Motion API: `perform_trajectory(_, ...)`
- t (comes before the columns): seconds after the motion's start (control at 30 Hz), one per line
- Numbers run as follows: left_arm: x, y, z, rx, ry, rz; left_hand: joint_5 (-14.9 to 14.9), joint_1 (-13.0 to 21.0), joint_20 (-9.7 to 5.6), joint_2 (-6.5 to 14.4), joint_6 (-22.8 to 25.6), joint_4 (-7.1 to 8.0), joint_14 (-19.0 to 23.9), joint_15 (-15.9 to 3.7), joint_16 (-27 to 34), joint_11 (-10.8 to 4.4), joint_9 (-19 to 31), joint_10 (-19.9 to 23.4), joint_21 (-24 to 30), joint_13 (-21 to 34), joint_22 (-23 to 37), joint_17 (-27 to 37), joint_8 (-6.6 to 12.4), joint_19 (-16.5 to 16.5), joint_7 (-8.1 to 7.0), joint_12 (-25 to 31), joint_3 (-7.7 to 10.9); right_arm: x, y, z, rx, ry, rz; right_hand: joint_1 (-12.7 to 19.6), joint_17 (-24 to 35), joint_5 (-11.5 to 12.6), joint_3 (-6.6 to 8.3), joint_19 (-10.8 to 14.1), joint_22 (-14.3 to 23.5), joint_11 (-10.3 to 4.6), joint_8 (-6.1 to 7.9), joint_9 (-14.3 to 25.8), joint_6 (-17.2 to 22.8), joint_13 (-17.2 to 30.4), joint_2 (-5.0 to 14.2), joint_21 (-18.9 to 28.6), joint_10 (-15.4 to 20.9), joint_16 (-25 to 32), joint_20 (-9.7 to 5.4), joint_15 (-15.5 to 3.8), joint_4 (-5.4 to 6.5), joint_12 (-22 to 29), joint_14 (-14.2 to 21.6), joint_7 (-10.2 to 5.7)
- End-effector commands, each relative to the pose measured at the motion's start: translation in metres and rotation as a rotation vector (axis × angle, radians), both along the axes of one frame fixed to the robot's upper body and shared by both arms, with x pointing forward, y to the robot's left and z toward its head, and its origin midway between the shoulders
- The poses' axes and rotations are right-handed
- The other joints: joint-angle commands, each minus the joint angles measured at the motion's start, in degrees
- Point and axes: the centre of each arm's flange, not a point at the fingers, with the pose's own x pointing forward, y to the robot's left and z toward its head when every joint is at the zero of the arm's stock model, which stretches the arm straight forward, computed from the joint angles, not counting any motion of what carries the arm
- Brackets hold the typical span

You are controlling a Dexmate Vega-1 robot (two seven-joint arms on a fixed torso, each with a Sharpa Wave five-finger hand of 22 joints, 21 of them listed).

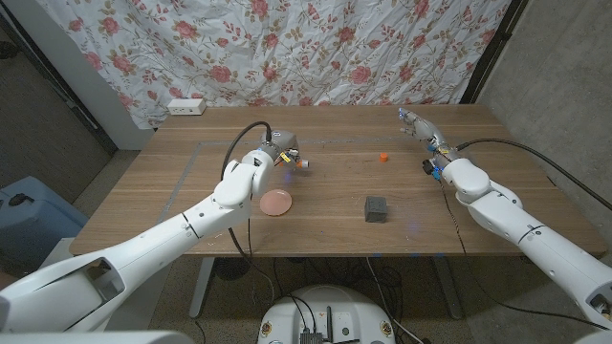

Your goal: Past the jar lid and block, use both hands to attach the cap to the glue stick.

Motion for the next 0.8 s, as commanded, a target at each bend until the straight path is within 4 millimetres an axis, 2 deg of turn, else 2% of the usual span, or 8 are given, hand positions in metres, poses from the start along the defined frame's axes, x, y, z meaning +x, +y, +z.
perform_trajectory(0.03, 0.002, 0.002, 0.0, -0.026, -0.001, 0.007, 0.1, -1.6, -0.05, 2.3, 5.1, -0.02, 0.6, -7.23, 0.4, -1.5, 0.5, 4.4, -0.3, 0.7, 0.2, 0.1, -0.03, 0.2, 3.19, 0.0, -0.15, -0.001, -0.001, 0.015, -0.261, 0.009, -0.145, 1.1, -0.2, -0.1, 0.14, -1.2, 0.2, -0.67, -0.14, 0.2, -1.2, 0.2, -0.33, -0.3, -0.1, -0.4, -0.28, 0.1, -1.07, 0.0, -1.1, -0.58)
perform_trajectory(0.17, 0.003, 0.002, 0.0, -0.021, -0.001, 0.001, 0.1, -1.7, -0.02, 2.3, 5.0, -0.03, 0.7, -7.21, 0.4, -1.51, 0.5, 4.4, -0.3, 0.7, 0.2, 0.1, -0.11, 0.2, 3.11, -0.1, -0.22, -0.003, -0.002, 0.021, -0.338, 0.013, -0.175, 2.2, -0.7, -0.2, 0.27, -2.6, 0.2, -1.26, -0.17, 0.2, -2.7, 0.2, -1.13, -0.4, -0.4, -0.8, -0.04, 0.13, -2.16, -0.1, -2.4, -1.36)
perform_trajectory(0.43, 0.005, 0.002, 0.0, -0.023, -0.006, 0.003, 0.1, -1.8, -0.04, 2.1, 4.8, -0.09, 0.7, -7.21, 0.2, -1.5, 0.5, 4.3, -0.3, 0.7, 0.2, 0.1, -0.34, 0.0, 3.09, -0.2, -0.4, -0.005, -0.003, 0.03, -0.474, 0.035, -0.202, 3.8, -1.2, -0.4, 0.29, -4.8, 0.2, -1.97, -0.08, 0.3, -4.5, 0.3, -2.57, -0.5, -1.0, -1.1, 1.21, 0.78, -3.37, -0.2, -4.3, -2.04)
perform_trajectory(0.6, 0.006, 0.003, 0.0, -0.017, -0.008, -0.005, 0.1, -1.9, -0.13, 2.1, 4.7, -0.13, 0.7, -7.28, 0.1, -1.51, 0.5, 4.1, -0.4, 0.7, 0.2, 0.0, -0.46, -0.2, 2.92, -0.4, -0.49, -0.007, -0.002, 0.038, -0.563, 0.035, -0.231, 5.0, -1.4, -0.4, 0.38, -5.1, 0.2, -2.25, -0.03, 0.3, -5.7, 0.4, -3.57, -0.3, -1.3, -1.1, 1.69, 1.3, -4.0, -0.2, -5.0, -2.28)
perform_trajectory(0.8, 0.005, 0.003, 0.0, -0.015, -0.021, -0.011, 0.1, -1.9, -0.1, 2.0, 4.6, -0.17, 0.6, -7.34, 0.0, -1.51, 0.5, 4.0, -0.4, 0.7, 0.2, 0.0, -0.6, -0.3, 2.87, -0.5, -0.55, -0.009, 0.001, 0.048, -0.669, 0.036, -0.267, 6.8, -1.6, -0.5, 0.61, -5.3, 0.1, -2.14, 0.2, 0.4, -6.8, 0.5, -4.54, -0.1, -1.2, -0.9, 2.48, 1.77, -4.43, 0.0, -5.4, -1.73)
